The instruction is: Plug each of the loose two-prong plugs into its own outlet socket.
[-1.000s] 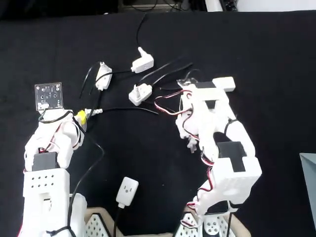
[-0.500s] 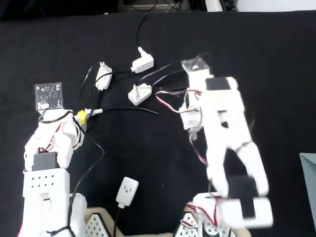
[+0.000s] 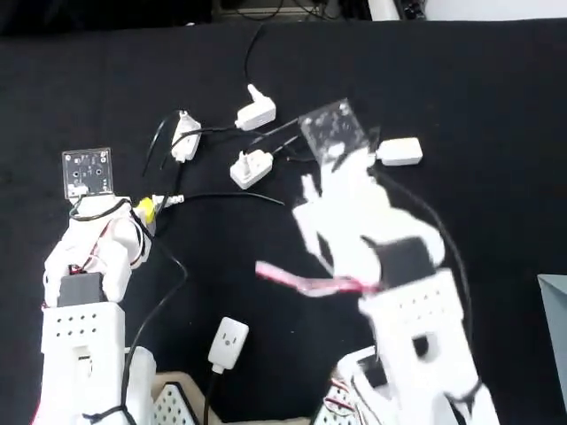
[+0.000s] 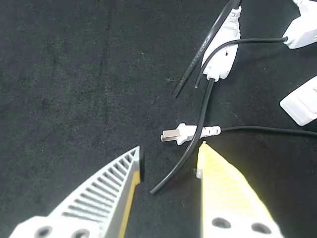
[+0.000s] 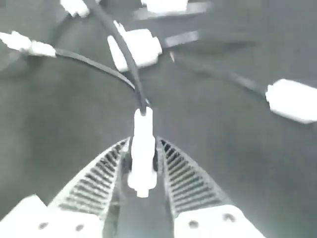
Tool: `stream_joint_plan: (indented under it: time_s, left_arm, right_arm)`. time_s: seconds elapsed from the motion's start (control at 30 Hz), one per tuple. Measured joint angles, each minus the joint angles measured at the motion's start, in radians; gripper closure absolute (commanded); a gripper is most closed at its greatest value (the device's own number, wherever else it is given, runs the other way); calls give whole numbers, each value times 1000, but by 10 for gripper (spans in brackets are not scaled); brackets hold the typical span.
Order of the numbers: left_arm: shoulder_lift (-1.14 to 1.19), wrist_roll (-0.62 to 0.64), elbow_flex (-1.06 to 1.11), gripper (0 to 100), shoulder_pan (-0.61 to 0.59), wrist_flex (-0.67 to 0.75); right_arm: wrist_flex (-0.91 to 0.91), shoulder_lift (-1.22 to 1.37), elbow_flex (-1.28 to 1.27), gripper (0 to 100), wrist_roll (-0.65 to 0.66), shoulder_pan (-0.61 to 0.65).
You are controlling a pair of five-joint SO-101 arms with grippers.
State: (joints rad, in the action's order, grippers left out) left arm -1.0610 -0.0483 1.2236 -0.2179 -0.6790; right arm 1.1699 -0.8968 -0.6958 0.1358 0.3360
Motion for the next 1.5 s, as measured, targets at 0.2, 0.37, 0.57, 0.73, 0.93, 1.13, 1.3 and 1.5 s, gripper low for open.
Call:
stream_joint_plan:
  time_s: [0.2,0.37,0.57,0.73,0.93,1.13,1.3,1.5]
  left_arm:
    - [0,0,0,809,101,74]
    - [0,3,0,805,184,152]
    - [0,55,0,805,222,235]
    - [0,127,0,807,261,278]
    - [-20,129,52,809,359,287]
    - [-193,98,160,809,400,290]
    - [-428,-37,307,809,471,292]
    - [-709,-110,391,809,502,181]
  right_arm:
    - [-305,-201,-275,987,-2,77]
    - [-459,-284,-425,987,-5,152]
    - [-529,-302,-503,987,-5,244]
    - [-595,-302,-569,987,-5,318]
    - [-608,-302,-589,987,-6,367]
    - [-608,-304,-589,987,-6,370]
    - [-608,-304,-628,987,0,373]
    - [-608,-304,-651,987,-5,411]
